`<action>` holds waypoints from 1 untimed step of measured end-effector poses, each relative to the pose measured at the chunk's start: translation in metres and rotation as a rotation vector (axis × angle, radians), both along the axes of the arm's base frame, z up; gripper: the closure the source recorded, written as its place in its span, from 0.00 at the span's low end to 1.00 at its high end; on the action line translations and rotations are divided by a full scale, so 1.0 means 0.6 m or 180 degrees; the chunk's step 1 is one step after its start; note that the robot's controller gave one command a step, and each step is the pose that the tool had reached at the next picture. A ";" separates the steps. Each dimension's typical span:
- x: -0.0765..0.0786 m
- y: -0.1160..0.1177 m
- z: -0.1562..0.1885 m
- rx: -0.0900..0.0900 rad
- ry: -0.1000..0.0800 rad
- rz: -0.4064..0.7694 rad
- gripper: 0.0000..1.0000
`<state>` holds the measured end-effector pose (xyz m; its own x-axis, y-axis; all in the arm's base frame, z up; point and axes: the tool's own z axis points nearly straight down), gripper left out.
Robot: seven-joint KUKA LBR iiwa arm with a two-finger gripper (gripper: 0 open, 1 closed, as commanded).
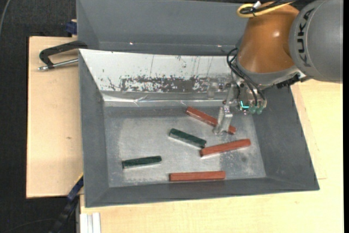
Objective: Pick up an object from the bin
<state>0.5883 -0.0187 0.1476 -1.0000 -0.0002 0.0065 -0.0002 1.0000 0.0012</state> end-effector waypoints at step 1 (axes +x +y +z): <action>0.018 -0.028 -0.136 -0.0002 -0.0006 0.0009 0.00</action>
Offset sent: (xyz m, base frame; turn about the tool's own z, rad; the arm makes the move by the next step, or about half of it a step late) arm 0.0111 -0.0169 -0.0776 -0.0038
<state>0.5990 -0.0355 0.0663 -1.0000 -0.0030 0.0047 -0.0030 1.0000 0.0005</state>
